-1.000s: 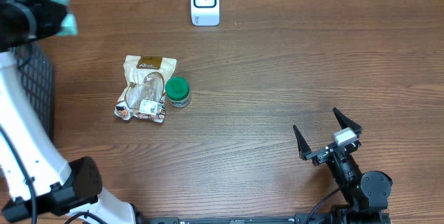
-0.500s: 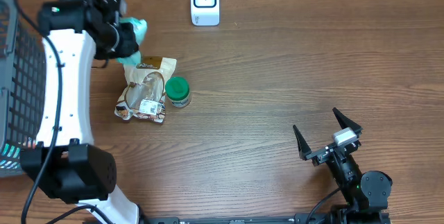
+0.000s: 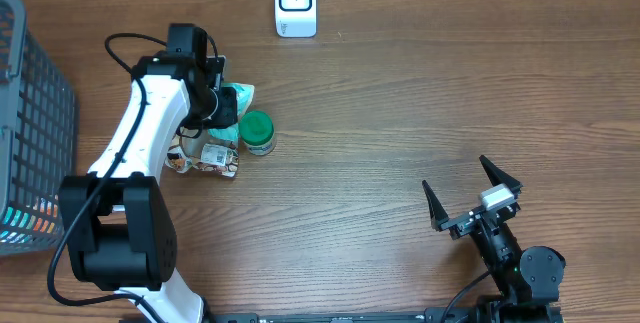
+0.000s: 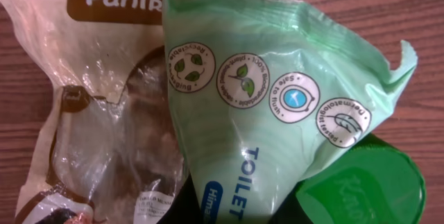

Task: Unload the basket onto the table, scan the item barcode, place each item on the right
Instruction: 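Carry the green tissue pack right of the jar and release it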

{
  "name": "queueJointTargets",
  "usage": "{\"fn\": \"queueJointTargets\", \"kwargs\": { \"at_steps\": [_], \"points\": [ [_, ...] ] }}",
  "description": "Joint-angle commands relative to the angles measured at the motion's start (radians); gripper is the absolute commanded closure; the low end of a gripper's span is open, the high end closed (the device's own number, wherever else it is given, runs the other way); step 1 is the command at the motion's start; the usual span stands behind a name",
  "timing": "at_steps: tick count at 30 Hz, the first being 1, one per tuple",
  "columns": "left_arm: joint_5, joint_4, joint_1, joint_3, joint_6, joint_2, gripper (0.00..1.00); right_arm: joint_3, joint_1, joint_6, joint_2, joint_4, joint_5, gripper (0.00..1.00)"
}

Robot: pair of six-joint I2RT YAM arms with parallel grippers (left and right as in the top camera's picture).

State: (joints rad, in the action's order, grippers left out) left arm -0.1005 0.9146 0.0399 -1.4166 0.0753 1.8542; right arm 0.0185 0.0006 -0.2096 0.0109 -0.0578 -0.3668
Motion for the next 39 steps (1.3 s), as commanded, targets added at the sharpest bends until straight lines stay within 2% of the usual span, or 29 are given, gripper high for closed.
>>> {"fn": "queueJointTargets", "kwargs": {
  "at_steps": [1,6,8,14,17,25,27,29,30,35,39],
  "points": [
    [0.026,-0.024,0.009,-0.027,0.031,-0.003,0.96,-0.011,0.001,0.004,-0.006,0.003,-0.002,0.0],
    [0.025,0.063,0.05,-0.184,0.034,-0.005,0.96,-0.011,0.001,0.004,-0.006,0.003,-0.002,0.0],
    [0.023,0.089,0.104,-0.232,0.034,-0.005,0.96,-0.011,0.001,0.004,-0.006,0.003,-0.002,0.0],
    [0.023,0.071,0.262,-0.235,0.038,0.003,0.96,-0.011,0.001,0.004,-0.006,0.003,-0.002,0.0],
    [0.024,0.063,0.345,-0.235,0.037,0.034,0.91,-0.011,0.001,0.004,-0.006,0.003,-0.002,0.0],
    [0.023,0.054,0.412,-0.235,0.053,0.179,0.93,-0.011,0.001,0.004,-0.006,0.003,-0.002,0.0],
    [0.023,0.054,0.413,-0.235,0.053,0.206,0.81,-0.011,0.001,0.004,-0.006,0.003,-0.002,0.0],
    [0.023,0.053,0.413,-0.235,0.064,0.219,0.11,-0.011,0.001,0.004,-0.006,0.003,-0.002,0.0],
    [0.023,0.048,0.413,-0.236,0.063,0.217,0.0,-0.011,0.001,0.004,-0.006,0.003,-0.002,0.0],
    [0.031,0.1,0.41,-0.331,0.063,0.194,0.0,-0.011,0.001,0.004,-0.006,0.003,-0.002,0.0],
    [0.031,0.22,0.409,-0.523,0.055,0.187,0.0,-0.011,0.001,0.004,-0.006,0.003,-0.002,0.0]
  ]
}}
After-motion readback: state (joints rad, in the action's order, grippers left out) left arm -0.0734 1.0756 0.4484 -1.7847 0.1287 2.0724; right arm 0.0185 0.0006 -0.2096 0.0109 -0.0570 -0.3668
